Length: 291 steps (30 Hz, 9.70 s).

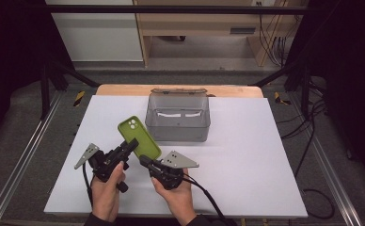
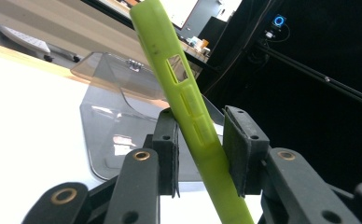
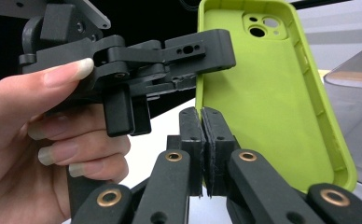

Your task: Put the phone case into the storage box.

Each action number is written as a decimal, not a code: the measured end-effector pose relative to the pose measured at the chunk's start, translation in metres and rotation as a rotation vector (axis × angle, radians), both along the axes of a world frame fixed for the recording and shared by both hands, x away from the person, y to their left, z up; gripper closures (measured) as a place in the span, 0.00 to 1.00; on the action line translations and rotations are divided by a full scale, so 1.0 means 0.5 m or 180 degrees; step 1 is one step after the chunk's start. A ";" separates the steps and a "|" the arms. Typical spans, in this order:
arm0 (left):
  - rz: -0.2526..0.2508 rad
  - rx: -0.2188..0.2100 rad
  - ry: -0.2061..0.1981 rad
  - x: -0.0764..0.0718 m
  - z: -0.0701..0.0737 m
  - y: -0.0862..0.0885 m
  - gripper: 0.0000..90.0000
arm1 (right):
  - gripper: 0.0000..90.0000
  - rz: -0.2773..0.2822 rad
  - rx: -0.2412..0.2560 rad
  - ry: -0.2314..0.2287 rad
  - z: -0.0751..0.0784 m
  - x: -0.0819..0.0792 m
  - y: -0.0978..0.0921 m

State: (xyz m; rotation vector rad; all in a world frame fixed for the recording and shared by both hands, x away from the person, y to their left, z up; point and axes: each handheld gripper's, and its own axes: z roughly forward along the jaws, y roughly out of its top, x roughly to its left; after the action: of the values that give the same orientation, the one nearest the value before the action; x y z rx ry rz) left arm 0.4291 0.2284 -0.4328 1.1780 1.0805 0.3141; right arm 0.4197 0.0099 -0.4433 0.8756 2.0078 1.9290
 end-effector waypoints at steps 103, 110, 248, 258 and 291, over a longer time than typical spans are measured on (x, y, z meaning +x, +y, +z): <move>0.0471 0.0692 -0.0254 0.037 0.135 0.028 0.86 | 0.06 -0.1226 -0.0726 -0.0473 -0.003 -0.004 -0.437; 0.0369 0.0839 -0.0230 0.059 0.160 -0.013 0.86 | 0.05 -0.1277 -0.0772 -0.0475 -0.012 -0.010 -0.450; 0.0657 0.1675 -0.0104 0.256 0.153 -0.151 0.86 | 0.05 -0.1158 -0.0977 -0.0465 -0.028 -0.031 -0.451; 0.0660 0.1685 -0.0020 0.262 0.146 -0.148 0.86 | 0.05 -0.1149 -0.0982 -0.0465 -0.029 -0.031 -0.450; 0.0646 0.1706 0.0224 0.289 0.120 -0.144 0.86 | 0.05 -0.1118 -0.0994 -0.0419 -0.032 -0.029 -0.449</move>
State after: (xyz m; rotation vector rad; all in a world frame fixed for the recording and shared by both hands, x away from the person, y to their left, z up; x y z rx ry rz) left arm 0.5735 0.1564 -0.3726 1.5610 1.2200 0.7594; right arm 0.4050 -0.2148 -0.4592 0.9186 1.8617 1.4027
